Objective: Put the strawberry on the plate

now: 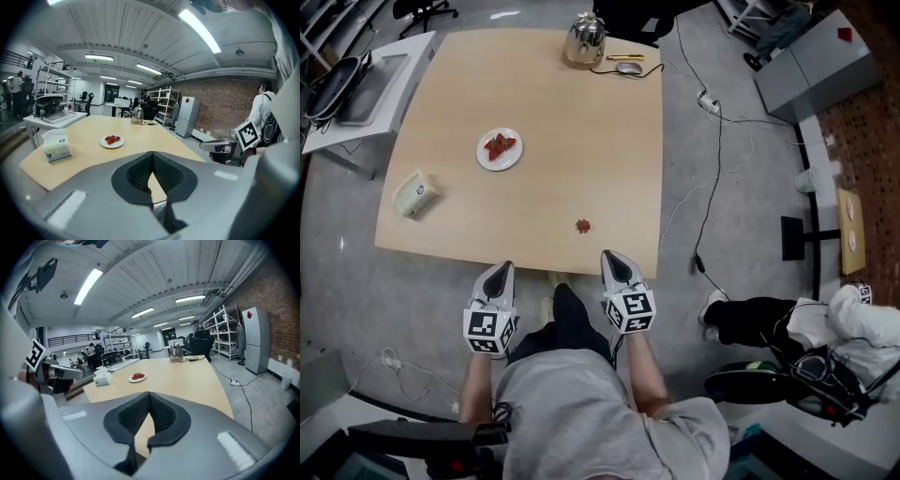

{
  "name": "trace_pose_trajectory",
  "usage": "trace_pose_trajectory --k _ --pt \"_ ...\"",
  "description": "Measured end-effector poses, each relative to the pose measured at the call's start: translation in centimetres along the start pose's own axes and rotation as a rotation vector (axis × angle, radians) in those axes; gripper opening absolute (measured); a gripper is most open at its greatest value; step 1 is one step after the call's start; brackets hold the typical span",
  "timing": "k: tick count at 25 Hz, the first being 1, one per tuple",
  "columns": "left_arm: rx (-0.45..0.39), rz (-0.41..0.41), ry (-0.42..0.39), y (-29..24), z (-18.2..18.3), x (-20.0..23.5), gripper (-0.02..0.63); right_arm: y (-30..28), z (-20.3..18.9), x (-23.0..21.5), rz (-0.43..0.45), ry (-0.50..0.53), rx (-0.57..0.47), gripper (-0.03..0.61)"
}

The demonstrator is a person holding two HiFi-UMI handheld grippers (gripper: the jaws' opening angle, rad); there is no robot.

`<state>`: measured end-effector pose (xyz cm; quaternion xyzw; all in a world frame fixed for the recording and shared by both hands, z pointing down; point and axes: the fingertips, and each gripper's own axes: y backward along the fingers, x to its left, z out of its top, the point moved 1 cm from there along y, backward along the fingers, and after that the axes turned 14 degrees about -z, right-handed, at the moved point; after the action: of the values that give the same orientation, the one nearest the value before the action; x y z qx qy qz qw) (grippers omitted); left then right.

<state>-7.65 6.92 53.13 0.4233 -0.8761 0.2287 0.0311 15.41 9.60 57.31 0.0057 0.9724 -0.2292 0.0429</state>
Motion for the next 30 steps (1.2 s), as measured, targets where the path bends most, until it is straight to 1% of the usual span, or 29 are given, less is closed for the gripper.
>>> trace_pose_trajectory --k 2,6,10,15,21,23,26,30 --pt "0.020 0.001 0.012 -1.1 -0.4 0.8 0.020 -1.7 -0.4 -0.4 0.002 -0.001 0.022 0.006" --pt "0.057 0.009 0.046 -4.9 -0.5 1.9 0.020 -6.0 -0.9 -2.9 0.014 -0.002 0.074 0.006" --pt "0.082 0.017 0.074 -5.7 -1.2 2.4 0.020 -8.2 -2.3 -3.0 0.030 0.011 0.125 0.006" --pt "0.102 0.035 0.111 -6.9 -1.3 2.8 0.020 -10.6 -4.0 -3.4 0.059 0.049 0.214 0.007" --pt "0.112 0.053 0.146 -6.3 -2.3 4.1 0.020 -12.3 -6.1 -2.2 0.078 0.062 0.283 0.009" --pt "0.114 0.059 0.155 -6.4 -2.7 4.3 0.020 -12.8 -6.7 -2.0 0.090 0.065 0.301 0.042" --pt "0.119 0.066 0.165 -6.4 -3.0 4.4 0.020 -13.5 -7.1 -2.0 0.097 0.068 0.317 0.063" --pt "0.122 0.079 0.183 -6.6 -3.3 4.8 0.020 -14.6 -7.3 -2.0 0.105 0.081 0.333 0.110"
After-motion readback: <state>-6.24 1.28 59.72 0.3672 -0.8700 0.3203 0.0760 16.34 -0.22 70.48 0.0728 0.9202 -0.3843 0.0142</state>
